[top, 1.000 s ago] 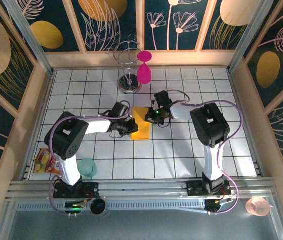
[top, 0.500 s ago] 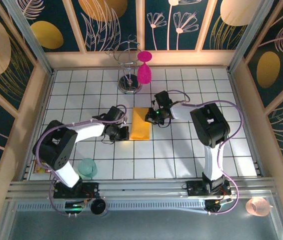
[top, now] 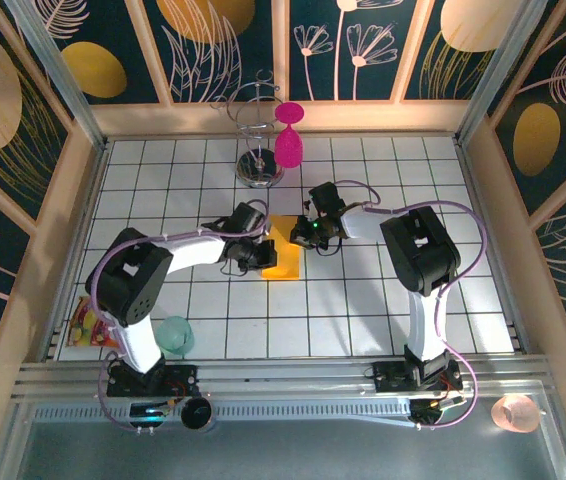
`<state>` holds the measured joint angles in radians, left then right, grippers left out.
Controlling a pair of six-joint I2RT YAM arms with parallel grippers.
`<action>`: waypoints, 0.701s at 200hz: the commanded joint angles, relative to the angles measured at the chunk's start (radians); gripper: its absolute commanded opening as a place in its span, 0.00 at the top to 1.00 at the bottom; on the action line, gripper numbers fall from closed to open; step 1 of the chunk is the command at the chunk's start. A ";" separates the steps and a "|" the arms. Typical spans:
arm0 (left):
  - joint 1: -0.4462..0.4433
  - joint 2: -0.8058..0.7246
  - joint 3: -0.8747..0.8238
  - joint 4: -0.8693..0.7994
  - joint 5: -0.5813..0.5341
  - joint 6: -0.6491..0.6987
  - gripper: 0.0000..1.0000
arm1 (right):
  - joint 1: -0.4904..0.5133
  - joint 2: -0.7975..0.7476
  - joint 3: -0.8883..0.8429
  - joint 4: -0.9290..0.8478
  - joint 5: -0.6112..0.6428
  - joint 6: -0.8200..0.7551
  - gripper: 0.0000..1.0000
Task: Fold a paper plane with a square sheet of paper (pick it up from the middle)
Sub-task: First fold the square sheet of paper in half at the center of the table.
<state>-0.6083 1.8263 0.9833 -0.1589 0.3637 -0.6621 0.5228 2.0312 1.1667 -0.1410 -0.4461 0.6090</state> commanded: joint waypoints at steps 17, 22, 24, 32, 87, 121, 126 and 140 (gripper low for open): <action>-0.002 0.010 -0.110 -0.040 0.012 0.045 0.94 | -0.038 0.181 -0.125 -0.226 0.357 -0.003 1.00; -0.001 0.007 -0.132 -0.051 0.002 0.052 0.94 | -0.038 0.181 -0.127 -0.224 0.359 -0.003 1.00; -0.001 0.005 -0.142 -0.055 0.000 0.055 0.94 | -0.037 0.182 -0.129 -0.224 0.359 -0.003 1.00; -0.001 -0.007 -0.174 -0.070 -0.007 0.062 0.94 | -0.038 0.182 -0.131 -0.224 0.359 -0.003 1.00; -0.001 -0.165 -0.260 -0.167 -0.041 0.094 0.93 | -0.038 0.183 -0.138 -0.213 0.368 0.003 1.00; -0.002 -0.208 -0.163 -0.174 -0.080 0.090 0.93 | -0.037 0.151 -0.119 -0.210 0.357 -0.003 1.00; -0.001 -0.219 -0.149 -0.159 -0.085 0.081 0.92 | -0.037 0.138 -0.113 -0.206 0.348 -0.005 1.00; 0.000 -0.245 -0.113 -0.103 -0.107 0.049 0.89 | -0.038 0.093 -0.075 -0.197 0.299 -0.017 1.00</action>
<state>-0.6079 1.6363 0.8005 -0.2417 0.3134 -0.5877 0.5228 2.0205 1.1557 -0.1238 -0.4458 0.6113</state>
